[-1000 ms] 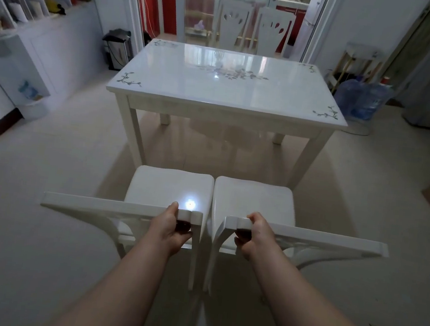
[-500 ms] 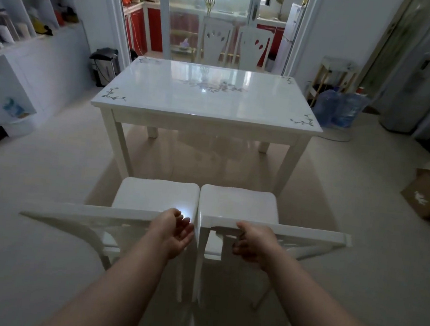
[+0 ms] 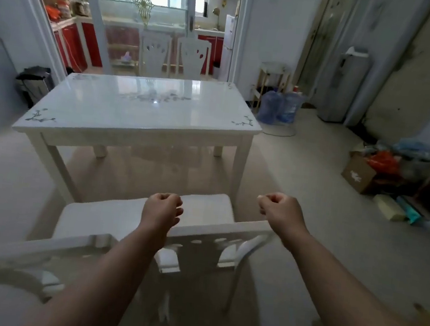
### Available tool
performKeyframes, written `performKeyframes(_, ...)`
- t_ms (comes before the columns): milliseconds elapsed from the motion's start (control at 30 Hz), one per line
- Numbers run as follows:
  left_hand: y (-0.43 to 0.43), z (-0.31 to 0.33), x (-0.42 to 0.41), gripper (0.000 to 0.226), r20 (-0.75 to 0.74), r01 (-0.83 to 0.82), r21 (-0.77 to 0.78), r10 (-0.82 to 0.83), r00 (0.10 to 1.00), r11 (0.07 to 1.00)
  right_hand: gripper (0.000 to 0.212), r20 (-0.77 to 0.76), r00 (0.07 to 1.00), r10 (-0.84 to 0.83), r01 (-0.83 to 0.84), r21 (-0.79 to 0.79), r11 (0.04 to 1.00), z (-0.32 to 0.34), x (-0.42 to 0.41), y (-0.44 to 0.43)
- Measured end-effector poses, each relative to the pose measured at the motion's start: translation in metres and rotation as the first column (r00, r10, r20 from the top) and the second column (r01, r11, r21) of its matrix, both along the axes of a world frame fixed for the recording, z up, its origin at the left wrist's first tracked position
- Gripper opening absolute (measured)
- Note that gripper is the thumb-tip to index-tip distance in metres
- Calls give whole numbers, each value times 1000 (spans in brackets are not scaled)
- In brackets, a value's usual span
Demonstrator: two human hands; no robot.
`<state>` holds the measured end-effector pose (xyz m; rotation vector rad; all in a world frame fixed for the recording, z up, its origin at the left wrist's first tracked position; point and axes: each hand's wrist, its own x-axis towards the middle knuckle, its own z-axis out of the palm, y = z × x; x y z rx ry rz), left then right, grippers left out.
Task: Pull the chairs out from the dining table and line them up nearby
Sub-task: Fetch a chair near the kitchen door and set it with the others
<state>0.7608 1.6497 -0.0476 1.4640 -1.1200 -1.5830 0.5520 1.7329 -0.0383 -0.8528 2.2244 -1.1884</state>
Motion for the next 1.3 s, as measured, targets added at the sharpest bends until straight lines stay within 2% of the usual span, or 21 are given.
performKeyframes(167, -12, 5, -45, 21, 123, 163, -203, -140, 982, 966, 20, -59, 994, -94, 93, -21, 995, -1, -47, 9)
performKeyframes(367, -54, 1, -92, 24, 236, 265, -326, -194, 952, 907, 20, -135, 986, -99, 100, -1, 995, -16, -89, -23)
performKeyframes(633, -120, -24, -138, 23, 371, 309, -328, -179, 911, 892, 29, -176, 980, -91, 99, 37, 994, -25, -148, -91)
performKeyframes(967, -169, -27, -221, 26, 433, 405, -337, -243, 868, 850, 33, -201, 975, -99, 116, 77, 990, -36, -215, -149)
performKeyframes(1300, -221, -50, -320, 26, 459, 267, -310, -102, 883, 913, 32, -252, 959, 131, -107, 105, 989, -56, -323, -235)
